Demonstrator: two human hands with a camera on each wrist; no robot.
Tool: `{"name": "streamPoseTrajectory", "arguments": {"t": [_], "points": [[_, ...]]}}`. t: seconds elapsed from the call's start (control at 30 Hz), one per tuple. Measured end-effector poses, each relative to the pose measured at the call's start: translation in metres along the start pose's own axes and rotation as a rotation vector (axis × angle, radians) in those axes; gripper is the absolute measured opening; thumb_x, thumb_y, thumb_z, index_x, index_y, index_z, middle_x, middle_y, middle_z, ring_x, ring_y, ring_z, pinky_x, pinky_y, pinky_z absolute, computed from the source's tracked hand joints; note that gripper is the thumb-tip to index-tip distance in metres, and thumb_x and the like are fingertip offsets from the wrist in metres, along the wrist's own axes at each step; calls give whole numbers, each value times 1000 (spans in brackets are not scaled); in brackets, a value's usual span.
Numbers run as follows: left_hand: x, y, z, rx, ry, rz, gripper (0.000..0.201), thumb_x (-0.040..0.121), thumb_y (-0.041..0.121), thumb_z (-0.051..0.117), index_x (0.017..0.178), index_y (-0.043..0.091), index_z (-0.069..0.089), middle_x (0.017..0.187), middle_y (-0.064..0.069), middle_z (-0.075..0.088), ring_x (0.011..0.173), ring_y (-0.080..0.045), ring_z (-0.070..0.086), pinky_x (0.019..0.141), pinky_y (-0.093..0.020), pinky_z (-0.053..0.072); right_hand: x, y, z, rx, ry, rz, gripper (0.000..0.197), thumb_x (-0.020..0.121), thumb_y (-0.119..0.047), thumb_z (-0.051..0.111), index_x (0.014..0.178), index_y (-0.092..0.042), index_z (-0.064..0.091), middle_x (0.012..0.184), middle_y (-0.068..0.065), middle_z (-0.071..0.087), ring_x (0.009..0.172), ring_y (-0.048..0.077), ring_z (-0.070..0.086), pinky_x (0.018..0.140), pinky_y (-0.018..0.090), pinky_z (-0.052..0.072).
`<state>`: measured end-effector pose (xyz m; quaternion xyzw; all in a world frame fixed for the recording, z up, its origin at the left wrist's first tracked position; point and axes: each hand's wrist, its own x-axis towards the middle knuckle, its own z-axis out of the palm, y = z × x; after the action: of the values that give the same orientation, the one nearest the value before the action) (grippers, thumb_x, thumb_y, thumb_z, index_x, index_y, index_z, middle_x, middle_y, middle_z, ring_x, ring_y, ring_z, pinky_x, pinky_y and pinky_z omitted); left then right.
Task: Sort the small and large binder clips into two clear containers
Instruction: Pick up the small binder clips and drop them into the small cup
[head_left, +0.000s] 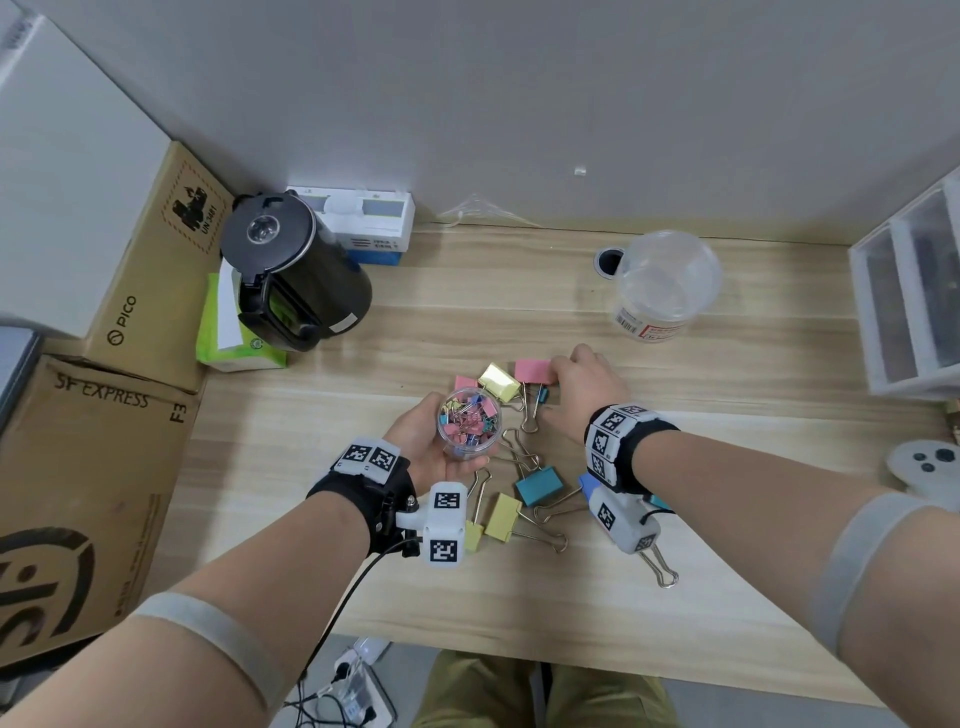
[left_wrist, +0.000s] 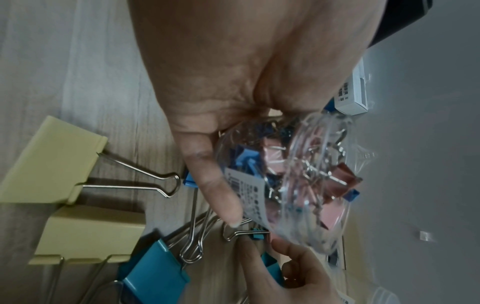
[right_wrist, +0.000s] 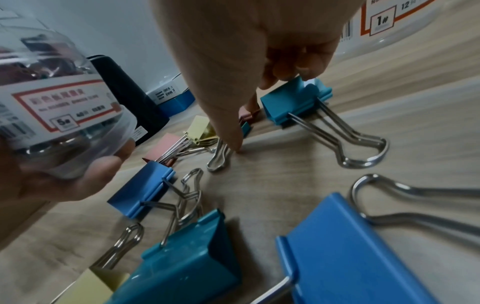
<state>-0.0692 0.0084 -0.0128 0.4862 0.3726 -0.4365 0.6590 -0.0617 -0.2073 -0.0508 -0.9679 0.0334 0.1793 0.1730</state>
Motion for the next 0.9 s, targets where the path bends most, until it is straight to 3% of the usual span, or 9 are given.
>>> {"name": "streamPoseTrajectory", "arguments": {"t": [0.13,0.27,0.4,0.57,0.9], "points": [[3,1,-2,-3,12,1,49,103,39,39,120,0,64,112,-25,71,105,-39,67,58,-36,61,1,-4,2,-11,22,-25,43,76,-33,72,113,-19,56,110,5,47,103,24,48,74,31,40],[5,1,-1,13,-6,1,51,103,39,38,118,-1,65,110,-25,70,93,-36,69,56,-34,62,2,-4,3,-17,11,-51,36,80,-34,70,110,-18,56,108,5,47,102,24,47,74,30,36],[7,2,1,24,-10,-3,50,103,41,40,115,0,67,101,-22,74,90,-35,70,56,-34,61,5,-5,4,-18,12,-59,34,81,-37,69,107,-18,59,108,5,48,102,24,48,79,35,45],[7,4,3,38,-8,-1,52,104,42,39,111,-1,67,95,-23,74,85,-35,71,54,-34,61,5,-2,1,-31,4,-51,29,83,-33,65,106,-17,60,108,6,50,104,25,48,83,39,48],[5,3,6,42,-6,16,55,103,47,43,123,1,65,104,-23,72,88,-36,71,52,-34,61,1,5,-2,-61,-17,-90,34,79,-26,63,112,-20,60,109,3,52,107,25,47,89,40,43]]}}
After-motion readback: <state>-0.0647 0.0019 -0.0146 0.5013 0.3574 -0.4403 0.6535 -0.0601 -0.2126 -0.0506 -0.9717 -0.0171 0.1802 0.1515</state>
